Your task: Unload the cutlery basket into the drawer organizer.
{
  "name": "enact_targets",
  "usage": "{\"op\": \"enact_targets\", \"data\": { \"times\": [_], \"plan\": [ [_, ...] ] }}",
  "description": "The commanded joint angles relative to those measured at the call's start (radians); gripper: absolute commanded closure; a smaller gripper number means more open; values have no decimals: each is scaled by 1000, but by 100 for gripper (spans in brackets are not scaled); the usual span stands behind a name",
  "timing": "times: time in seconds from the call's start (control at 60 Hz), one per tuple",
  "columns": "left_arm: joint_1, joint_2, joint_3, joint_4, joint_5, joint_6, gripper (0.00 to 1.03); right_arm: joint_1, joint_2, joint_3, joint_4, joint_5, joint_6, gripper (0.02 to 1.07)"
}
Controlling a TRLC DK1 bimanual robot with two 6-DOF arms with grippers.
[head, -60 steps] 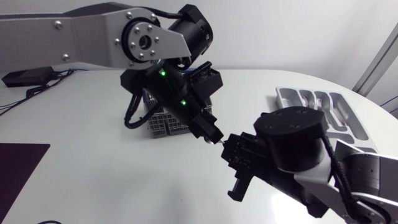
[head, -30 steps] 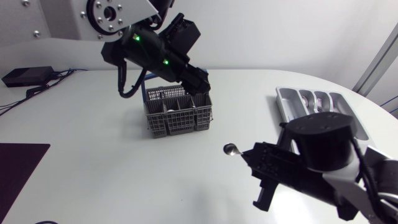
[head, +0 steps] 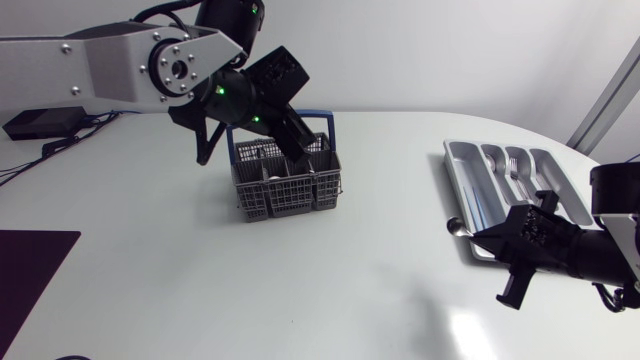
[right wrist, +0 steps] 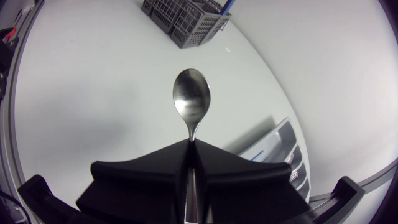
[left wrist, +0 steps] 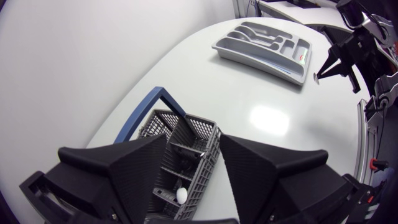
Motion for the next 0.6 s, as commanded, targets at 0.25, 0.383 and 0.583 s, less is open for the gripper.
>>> {"op": "enact_targets", "data": {
  "times": [0.25,0.383,0.583],
  "plan": [
    [10,54,-36,37,-25,87,42,-328,318,149,-45,-103,-378,101],
    [13,54,-60,58,-40,122,42,-447,465,268,-102,-106,-533,101],
    [23,51,-83,69,-40,168,42,-556,663,440,-157,-70,-717,101]
  ]
}}
